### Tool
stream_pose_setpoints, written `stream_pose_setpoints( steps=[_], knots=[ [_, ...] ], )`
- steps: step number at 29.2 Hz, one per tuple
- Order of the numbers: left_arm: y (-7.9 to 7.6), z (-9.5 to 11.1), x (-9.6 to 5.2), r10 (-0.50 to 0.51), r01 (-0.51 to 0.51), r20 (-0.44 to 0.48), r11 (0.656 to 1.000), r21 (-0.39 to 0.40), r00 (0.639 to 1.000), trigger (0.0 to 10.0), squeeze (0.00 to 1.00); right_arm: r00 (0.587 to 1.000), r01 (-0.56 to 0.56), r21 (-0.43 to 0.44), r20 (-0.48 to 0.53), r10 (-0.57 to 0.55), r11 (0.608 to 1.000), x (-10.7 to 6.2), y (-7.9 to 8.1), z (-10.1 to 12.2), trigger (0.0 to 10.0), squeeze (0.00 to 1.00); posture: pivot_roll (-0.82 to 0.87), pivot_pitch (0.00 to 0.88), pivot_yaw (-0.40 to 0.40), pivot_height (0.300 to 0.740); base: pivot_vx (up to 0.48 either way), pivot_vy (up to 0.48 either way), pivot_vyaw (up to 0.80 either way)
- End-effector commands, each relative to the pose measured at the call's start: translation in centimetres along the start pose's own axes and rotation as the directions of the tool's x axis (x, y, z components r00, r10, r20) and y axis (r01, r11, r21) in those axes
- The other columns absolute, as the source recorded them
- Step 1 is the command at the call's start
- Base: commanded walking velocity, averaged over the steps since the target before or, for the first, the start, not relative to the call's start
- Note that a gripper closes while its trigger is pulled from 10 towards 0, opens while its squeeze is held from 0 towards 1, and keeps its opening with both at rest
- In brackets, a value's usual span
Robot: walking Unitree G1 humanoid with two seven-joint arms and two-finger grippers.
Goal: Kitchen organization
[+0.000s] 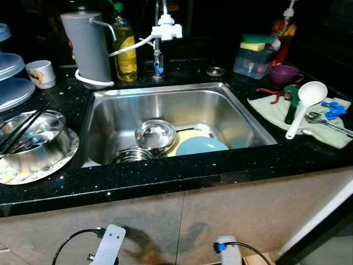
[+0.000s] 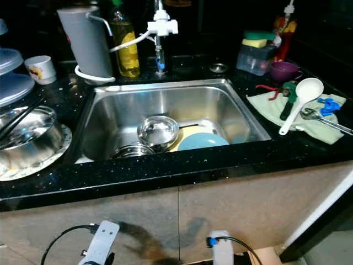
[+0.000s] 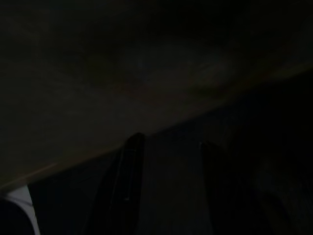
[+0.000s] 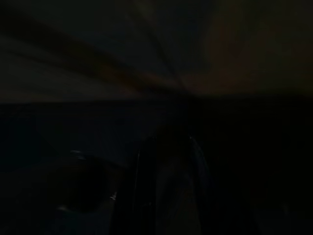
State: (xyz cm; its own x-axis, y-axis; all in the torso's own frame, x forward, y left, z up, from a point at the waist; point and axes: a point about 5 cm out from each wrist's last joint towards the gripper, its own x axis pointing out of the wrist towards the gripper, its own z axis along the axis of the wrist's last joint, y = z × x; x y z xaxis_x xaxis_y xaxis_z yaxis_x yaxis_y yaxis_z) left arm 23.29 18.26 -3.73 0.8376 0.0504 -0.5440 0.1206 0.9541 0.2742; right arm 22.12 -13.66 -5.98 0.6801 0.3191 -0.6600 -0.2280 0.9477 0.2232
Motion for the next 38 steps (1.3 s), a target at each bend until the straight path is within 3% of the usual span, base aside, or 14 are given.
stream_pose_setpoints(
  steps=[1, 7, 9, 13, 14, 18, 19, 20, 22, 26, 29, 30, 34, 38],
  knots=[
    [0.6, -0.1, -0.4, 0.010, -0.011, 0.029, 1.000, 0.017, 1.000, 10.0, 0.00, 0.997, -0.062, -0.049, 0.036, 0.064, 0.997, 0.3, 0.7, 0.9, 10.0, 0.00, 0.00, 0.125, -0.024, 0.740, 0.000, 0.000, 0.00],
    [1.2, 0.9, -3.0, -0.060, 0.043, 0.209, 0.995, 0.085, 0.976, 10.0, 0.00, 0.957, -0.269, -0.152, 0.065, 0.281, 0.951, 0.1, 2.2, 2.2, 10.0, 0.00, 0.00, 0.126, -0.034, 0.740, 0.000, 0.000, 0.00],
    [1.8, 2.1, -5.4, -0.164, 0.101, 0.328, 0.974, 0.202, 0.930, 10.0, 0.00, 0.909, -0.382, -0.180, 0.105, 0.404, 0.907, -0.3, 2.6, 3.3, 10.0, 0.00, 0.01, 0.127, -0.047, 0.740, 0.000, 0.000, 0.00],
    [2.3, 3.7, -7.8, -0.271, 0.178, 0.425, 0.953, 0.244, 0.864, 10.0, 0.00, 0.865, -0.456, -0.210, 0.123, 0.486, 0.865, -0.9, 2.6, 4.4, 10.0, 0.00, 0.02, 0.128, -0.052, 0.740, 0.000, 0.000, 0.00],
    [2.9, 4.9, -10.3, -0.363, 0.263, 0.468, 0.927, 0.267, 0.806, 10.0, 0.00, 0.814, -0.531, -0.264, 0.103, 0.571, 0.805, -1.6, 2.8, 5.1, 10.0, 0.00, 0.02, 0.132, -0.057, 0.740, 0.000, 0.000, 0.00],
    [3.4, 5.6, -13.3, -0.446, 0.341, 0.463, 0.892, 0.296, 0.766, 10.0, 0.00, 0.732, -0.630, -0.336, 0.043, 0.680, 0.700, -2.7, 3.3, 5.9, 10.0, 0.00, 0.03, 0.135, -0.059, 0.740, 0.000, 0.000, 0.00],
    [4.7, 7.2, -14.5, -0.345, 0.178, 0.557, 0.926, 0.332, 0.755, 10.0, 0.00, 0.672, -0.688, -0.353, 0.020, 0.740, 0.634, -3.5, 3.8, 6.5, 10.0, 0.00, 0.03, 0.139, -0.063, 0.740, 0.000, 0.000, 0.00],
    [4.7, 7.2, -14.5, -0.345, 0.178, 0.557, 0.926, 0.332, 0.755, 10.0, 0.00, 0.672, -0.688, -0.353, 0.020, 0.740, 0.634, -3.5, 3.8, 6.5, 10.0, 0.00, 0.03, 0.139, -0.063, 0.740, 0.000, 0.000, 0.00],
    [6.0, 9.8, -15.6, -0.182, 0.062, 0.688, 0.979, 0.196, 0.702, 10.0, 0.00, 0.626, -0.722, -0.353, 0.032, 0.779, 0.595, -4.3, 4.3, 7.5, 10.0, 0.00, 0.04, 0.142, -0.070, 0.740, 0.000, 0.000, 0.00],
    [6.7, 11.3, -16.3, -0.128, 0.007, 0.731, 0.986, 0.167, 0.670, 10.0, 0.00, 0.591, -0.750, -0.334, 0.050, 0.805, 0.571, -4.9, 4.6, 8.4, 10.0, 0.00, 0.04, 0.142, -0.071, 0.740, 0.000, 0.000, 0.00],
    [7.3, 12.2, -17.2, -0.106, -0.052, 0.758, 0.982, 0.182, 0.644, 10.0, 0.00, 0.523, -0.795, -0.337, 0.040, 0.851, 0.505, -6.0, 5.1, 9.5, 10.0, 0.00, 0.05, 0.146, -0.066, 0.740, 0.000, 0.000, 0.00],
    [7.8, 12.8, -18.0, -0.060, -0.067, 0.774, 0.989, 0.131, 0.631, 10.0, 0.00, 0.443, -0.847, -0.332, -0.005, 0.897, 0.416, -7.4, 5.7, 10.4, 10.0, 0.00, 0.04, 0.148, -0.061, 0.740, 0.000, 0.000, 0.00],
    [8.4, 13.4, -18.8, 0.025, -0.119, 0.784, 0.991, 0.063, 0.620, 10.0, 0.00, 0.374, -0.884, -0.318, -0.044, 0.926, 0.342, -8.9, 6.2, 11.0, 10.0, 0.00, 0.04, 0.148, -0.061, 0.740, 0.000, 0.000, 0.00],
    [9.3, 14.3, -19.4, 0.167, -0.217, 0.800, 0.975, -0.047, 0.576, 10.0, 0.00, 0.231, -0.919, -0.320, 0.043, 0.972, 0.232, -11.3, 7.3, 13.4, 10.0, 0.00, 0.04, 0.155, -0.056, 0.740, 0.000, 0.000, 0.00]
  ],
)
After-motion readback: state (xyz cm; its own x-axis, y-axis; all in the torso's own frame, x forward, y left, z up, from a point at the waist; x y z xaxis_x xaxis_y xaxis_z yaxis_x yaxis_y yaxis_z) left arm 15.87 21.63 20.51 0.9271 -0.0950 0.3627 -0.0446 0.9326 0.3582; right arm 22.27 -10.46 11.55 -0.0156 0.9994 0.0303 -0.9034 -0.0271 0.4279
